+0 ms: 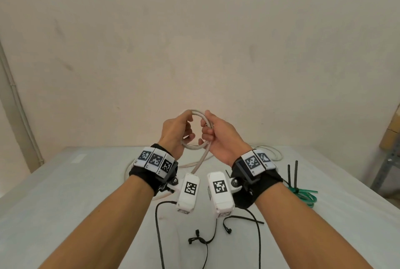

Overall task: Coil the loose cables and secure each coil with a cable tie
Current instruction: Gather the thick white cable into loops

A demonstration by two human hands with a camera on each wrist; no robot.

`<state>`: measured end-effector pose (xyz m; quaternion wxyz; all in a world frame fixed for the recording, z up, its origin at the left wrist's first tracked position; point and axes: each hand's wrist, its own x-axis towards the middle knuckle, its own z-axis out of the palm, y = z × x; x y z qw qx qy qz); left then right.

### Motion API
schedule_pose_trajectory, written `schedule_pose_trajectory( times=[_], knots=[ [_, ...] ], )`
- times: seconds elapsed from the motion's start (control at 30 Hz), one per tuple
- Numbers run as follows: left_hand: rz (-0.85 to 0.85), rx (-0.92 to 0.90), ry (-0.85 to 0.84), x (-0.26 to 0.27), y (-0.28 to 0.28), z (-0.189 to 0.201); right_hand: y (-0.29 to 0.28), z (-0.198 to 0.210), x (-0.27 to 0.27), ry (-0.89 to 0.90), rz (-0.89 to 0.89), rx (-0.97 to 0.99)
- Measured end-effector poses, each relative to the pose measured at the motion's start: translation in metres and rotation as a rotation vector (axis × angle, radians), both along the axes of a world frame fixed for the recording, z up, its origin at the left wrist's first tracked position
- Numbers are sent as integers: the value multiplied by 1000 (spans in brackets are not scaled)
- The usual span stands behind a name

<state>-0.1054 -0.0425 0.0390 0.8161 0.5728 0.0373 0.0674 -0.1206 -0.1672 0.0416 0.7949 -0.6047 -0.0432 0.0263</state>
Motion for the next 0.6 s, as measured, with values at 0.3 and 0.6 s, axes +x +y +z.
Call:
schedule_pose_trajectory(
  times=[0.3, 0.6],
  knots=[
    [-128, 702, -48, 6, 17, 4, -11, 2, 4, -2, -78, -40],
    [-186, 1058, 187, -20, 45, 9, -13, -1, 6, -62, -93, 6]
  ],
)
